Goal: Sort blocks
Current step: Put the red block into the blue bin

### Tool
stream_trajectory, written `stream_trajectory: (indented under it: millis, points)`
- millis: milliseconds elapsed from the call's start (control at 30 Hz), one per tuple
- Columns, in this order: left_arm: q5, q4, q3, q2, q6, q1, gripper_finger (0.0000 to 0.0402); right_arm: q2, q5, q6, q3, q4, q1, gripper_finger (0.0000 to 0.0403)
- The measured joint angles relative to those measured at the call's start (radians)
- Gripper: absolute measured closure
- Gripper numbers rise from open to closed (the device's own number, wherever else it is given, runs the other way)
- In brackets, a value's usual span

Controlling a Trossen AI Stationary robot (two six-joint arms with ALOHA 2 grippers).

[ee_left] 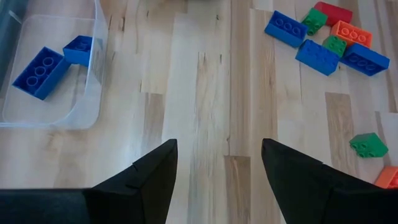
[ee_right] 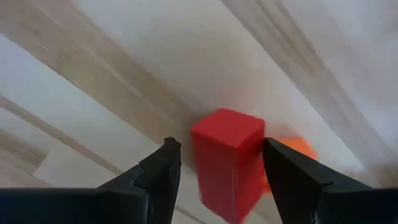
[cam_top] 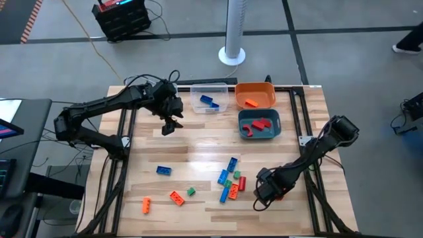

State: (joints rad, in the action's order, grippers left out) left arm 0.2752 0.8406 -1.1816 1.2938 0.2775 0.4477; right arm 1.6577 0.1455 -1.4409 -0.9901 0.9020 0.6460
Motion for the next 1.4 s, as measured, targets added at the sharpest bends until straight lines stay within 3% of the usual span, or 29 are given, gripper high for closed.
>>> stream_trajectory:
  millis: [367,867,1400]
  points:
    - [-0.001,0.0,0.0,0.0,-0.004,0.0,0.0174,0.0,-0.021,0.052,0.006,0.0,0.002,0.018]
    - [-0.019,0.0,0.0,0.0,-0.004,0.0,0.0174,-0.003,-0.071,0.081,0.004,-0.047,-0.029,0.0305]
    - [-0.019,0.0,0.0,0.0,-0.004,0.0,0.0174,-0.008,-0.169,0.208,-0.046,-0.036,-0.154,0.0308]
